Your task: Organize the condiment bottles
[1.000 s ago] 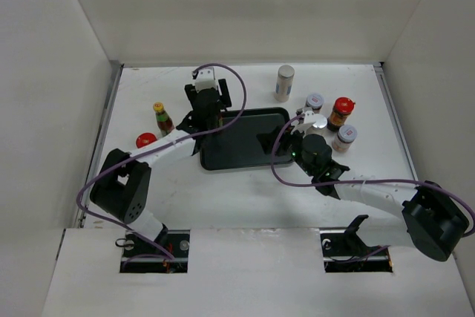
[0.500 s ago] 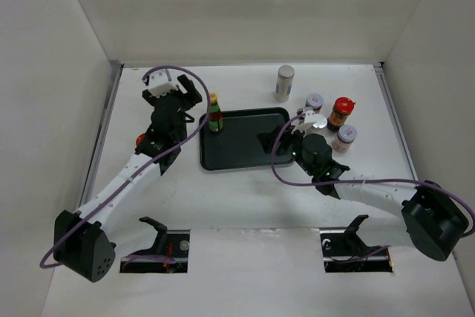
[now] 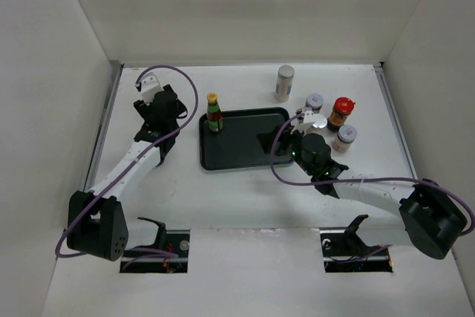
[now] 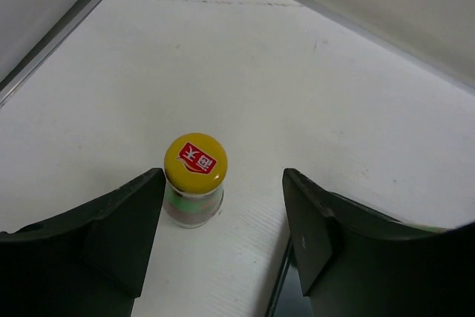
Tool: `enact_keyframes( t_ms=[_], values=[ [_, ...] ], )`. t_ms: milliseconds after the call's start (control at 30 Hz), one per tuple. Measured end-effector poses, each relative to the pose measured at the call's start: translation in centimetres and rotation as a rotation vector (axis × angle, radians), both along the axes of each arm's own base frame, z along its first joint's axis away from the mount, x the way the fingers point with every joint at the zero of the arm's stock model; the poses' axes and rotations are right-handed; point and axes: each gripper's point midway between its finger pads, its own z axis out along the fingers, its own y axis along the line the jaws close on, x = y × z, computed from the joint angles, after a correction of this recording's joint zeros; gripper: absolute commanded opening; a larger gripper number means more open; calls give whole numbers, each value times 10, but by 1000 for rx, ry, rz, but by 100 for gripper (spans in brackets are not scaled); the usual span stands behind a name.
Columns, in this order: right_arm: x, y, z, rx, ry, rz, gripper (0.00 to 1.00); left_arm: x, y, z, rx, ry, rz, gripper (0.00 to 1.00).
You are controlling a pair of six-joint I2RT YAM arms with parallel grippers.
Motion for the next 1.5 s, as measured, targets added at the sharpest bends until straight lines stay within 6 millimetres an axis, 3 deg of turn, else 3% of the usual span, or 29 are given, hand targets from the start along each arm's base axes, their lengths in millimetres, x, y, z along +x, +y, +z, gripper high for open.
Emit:
enact_keyframes(
  t_ms=[200, 400, 733, 900, 1067, 1200, 1300, 1500],
  values=[
    [-1, 1, -2, -1, 4, 9, 74, 8, 15, -20, 15, 57, 41, 60],
    [-1, 3, -6, -8, 14, 14, 74, 11, 24, -16, 11, 48, 62, 49],
    [-1, 3, -8, -9, 19, 16, 74, 15, 22, -26, 5, 69, 46, 46],
    [-1, 3, -8, -9, 19, 16, 74, 16, 22, -28, 18, 82, 38, 21],
    [-1, 3, -8, -9, 19, 16, 74, 17, 20, -27, 16, 79, 32, 15],
    [-1, 3, -8, -9, 19, 16, 74, 12, 8, -26, 27, 94, -3, 14],
    [-1, 3, -8, -9, 19, 17, 74, 7, -12, -20, 39, 99, -64, 14],
    [-1, 3, -7, -7, 17, 19, 74, -6, -49, 20, 71, 32, -172, 14]
  ],
)
